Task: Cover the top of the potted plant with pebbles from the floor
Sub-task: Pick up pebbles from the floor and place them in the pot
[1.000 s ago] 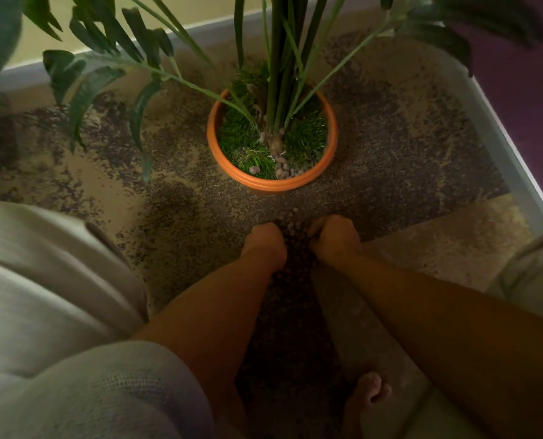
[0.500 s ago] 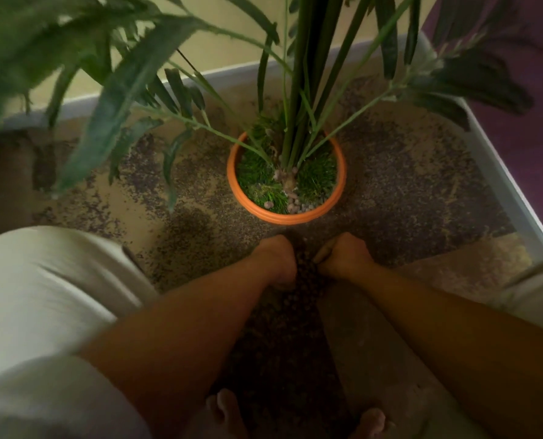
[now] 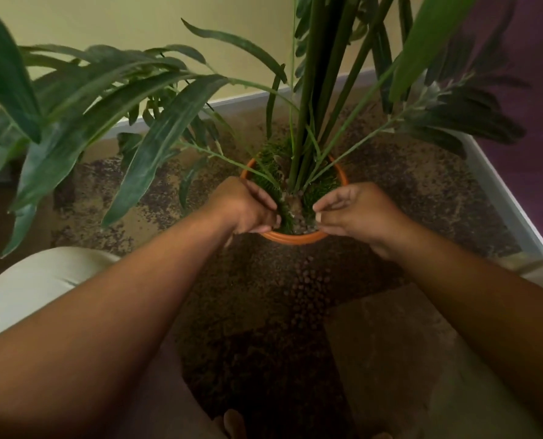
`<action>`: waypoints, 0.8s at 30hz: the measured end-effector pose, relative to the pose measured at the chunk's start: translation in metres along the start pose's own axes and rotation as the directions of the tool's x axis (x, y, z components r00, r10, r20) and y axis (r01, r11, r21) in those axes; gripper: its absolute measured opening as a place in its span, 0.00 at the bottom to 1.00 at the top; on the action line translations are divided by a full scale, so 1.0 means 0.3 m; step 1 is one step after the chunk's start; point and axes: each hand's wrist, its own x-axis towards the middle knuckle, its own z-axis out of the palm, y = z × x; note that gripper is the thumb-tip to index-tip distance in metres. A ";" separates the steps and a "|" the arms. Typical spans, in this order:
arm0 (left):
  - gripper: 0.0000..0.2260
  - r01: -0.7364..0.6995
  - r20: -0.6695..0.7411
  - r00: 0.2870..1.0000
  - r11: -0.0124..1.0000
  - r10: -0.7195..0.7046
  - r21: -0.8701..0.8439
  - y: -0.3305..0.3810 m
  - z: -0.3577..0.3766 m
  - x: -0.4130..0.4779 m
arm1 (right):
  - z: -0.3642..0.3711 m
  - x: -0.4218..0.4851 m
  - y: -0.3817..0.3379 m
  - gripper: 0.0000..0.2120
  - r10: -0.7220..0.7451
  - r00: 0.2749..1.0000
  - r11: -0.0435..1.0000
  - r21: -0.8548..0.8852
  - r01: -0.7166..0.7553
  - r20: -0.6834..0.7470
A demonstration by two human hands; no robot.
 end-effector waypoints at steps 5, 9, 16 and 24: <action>0.09 -0.053 -0.013 0.999 0.998 0.052 -0.030 0.012 0.021 0.020 | 0.015 0.023 -0.014 0.10 0.034 0.999 0.999 -0.008 -0.034 0.006; 0.10 -0.057 -0.034 0.998 0.997 0.059 0.052 0.021 0.016 0.029 | 0.008 0.034 -0.008 0.16 0.079 0.997 0.996 0.030 -0.080 0.018; 0.09 -0.041 0.295 0.954 0.956 -0.049 0.290 0.048 -0.002 -0.021 | -0.073 0.021 -0.009 0.10 0.088 0.996 0.995 -0.046 -0.087 0.019; 0.03 -0.014 0.476 0.730 0.687 -0.490 0.727 -0.192 0.209 -0.028 | -0.005 0.009 0.170 0.07 0.365 0.920 0.547 -0.832 -0.091 0.139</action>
